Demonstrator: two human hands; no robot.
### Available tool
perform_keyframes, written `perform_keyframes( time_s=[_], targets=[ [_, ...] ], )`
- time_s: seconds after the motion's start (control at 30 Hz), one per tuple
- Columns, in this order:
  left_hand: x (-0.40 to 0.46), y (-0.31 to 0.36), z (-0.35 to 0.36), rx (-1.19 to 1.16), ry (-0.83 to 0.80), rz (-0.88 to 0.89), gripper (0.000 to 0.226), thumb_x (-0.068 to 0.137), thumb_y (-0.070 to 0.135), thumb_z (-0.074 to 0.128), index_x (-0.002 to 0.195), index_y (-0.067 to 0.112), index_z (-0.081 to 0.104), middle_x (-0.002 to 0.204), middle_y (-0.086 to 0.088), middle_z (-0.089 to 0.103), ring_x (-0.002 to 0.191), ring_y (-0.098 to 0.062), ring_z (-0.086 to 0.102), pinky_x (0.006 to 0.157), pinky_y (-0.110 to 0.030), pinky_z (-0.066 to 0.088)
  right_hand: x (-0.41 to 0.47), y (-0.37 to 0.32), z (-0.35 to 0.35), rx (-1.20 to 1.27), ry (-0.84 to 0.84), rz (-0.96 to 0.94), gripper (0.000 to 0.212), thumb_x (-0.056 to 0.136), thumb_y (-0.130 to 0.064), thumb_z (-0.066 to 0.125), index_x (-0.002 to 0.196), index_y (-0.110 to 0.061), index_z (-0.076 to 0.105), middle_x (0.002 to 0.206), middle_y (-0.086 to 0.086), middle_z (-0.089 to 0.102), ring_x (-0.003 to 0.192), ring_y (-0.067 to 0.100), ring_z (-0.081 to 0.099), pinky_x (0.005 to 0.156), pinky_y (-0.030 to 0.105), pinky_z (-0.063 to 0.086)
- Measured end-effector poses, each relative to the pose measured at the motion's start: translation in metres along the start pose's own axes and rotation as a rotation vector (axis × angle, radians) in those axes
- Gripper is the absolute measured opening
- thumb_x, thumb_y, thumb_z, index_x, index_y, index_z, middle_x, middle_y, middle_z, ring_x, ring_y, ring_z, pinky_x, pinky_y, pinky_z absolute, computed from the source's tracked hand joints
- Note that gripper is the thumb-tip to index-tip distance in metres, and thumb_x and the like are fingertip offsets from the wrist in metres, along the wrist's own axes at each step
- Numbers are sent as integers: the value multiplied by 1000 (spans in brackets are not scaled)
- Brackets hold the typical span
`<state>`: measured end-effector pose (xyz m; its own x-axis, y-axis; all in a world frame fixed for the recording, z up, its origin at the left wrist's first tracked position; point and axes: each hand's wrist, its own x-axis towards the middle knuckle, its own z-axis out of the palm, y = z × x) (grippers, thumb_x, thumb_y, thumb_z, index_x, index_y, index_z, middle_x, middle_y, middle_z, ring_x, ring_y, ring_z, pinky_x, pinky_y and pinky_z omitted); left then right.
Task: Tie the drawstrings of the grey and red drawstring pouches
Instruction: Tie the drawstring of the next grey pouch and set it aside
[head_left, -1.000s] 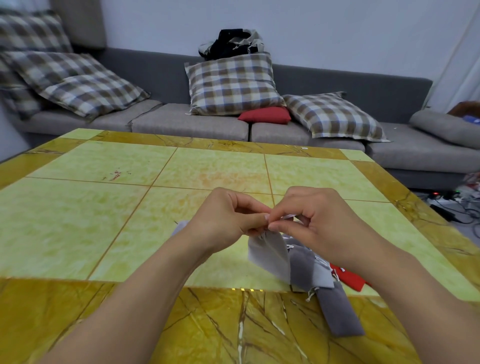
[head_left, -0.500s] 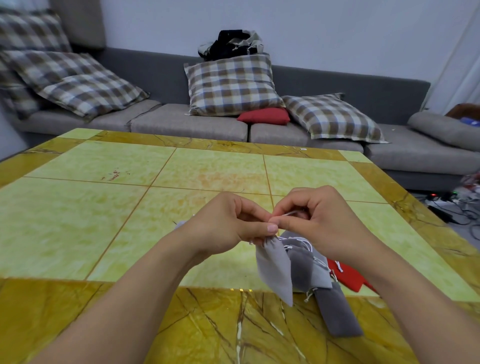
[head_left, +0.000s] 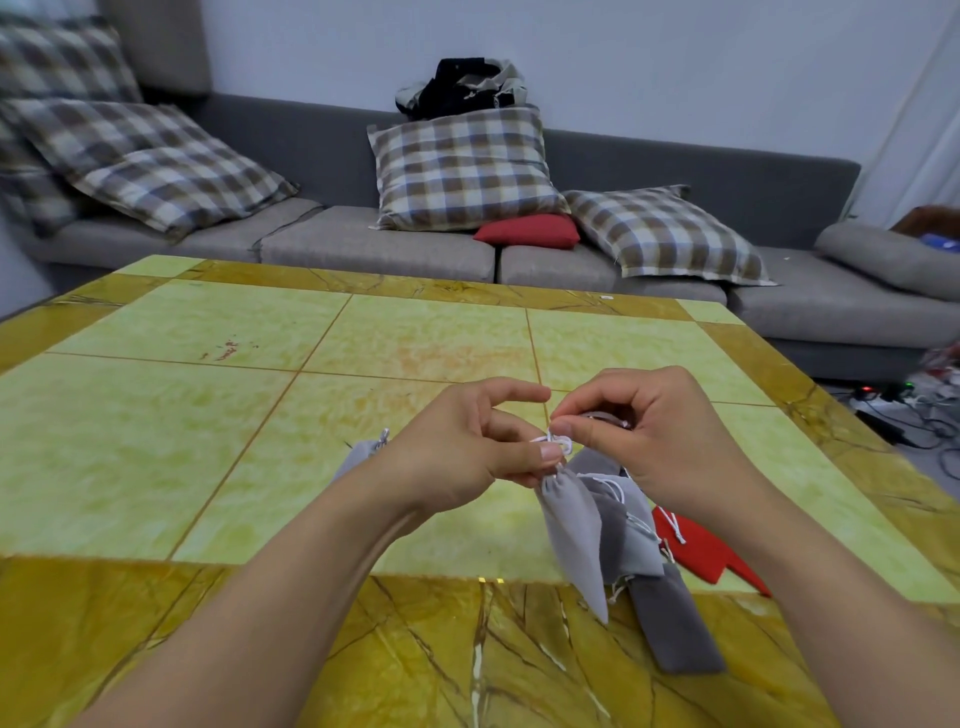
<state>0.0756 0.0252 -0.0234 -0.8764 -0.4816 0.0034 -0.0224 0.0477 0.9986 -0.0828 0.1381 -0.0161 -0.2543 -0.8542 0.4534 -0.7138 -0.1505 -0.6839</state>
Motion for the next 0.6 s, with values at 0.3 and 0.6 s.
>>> perform_keyframes(
  time_s=[0.3,0.6],
  targets=[
    [-3,4,-3,-58,15,61,38,82,1,73,118,9,61,82,-11,74,75,-18,68,68,-22,54,0,2,3,140,46,77,5,77,-9,81,75,-12,78,69,1,74,61,10,64,58,19,49],
    [-5,4,-4,-20,-25,124,38,86,4,70,122,10,58,89,-17,75,80,-19,68,74,-25,55,0,0,6,232,-4,148,4,82,-9,76,79,-11,76,71,13,73,60,28,64,54,29,52]
  ],
)
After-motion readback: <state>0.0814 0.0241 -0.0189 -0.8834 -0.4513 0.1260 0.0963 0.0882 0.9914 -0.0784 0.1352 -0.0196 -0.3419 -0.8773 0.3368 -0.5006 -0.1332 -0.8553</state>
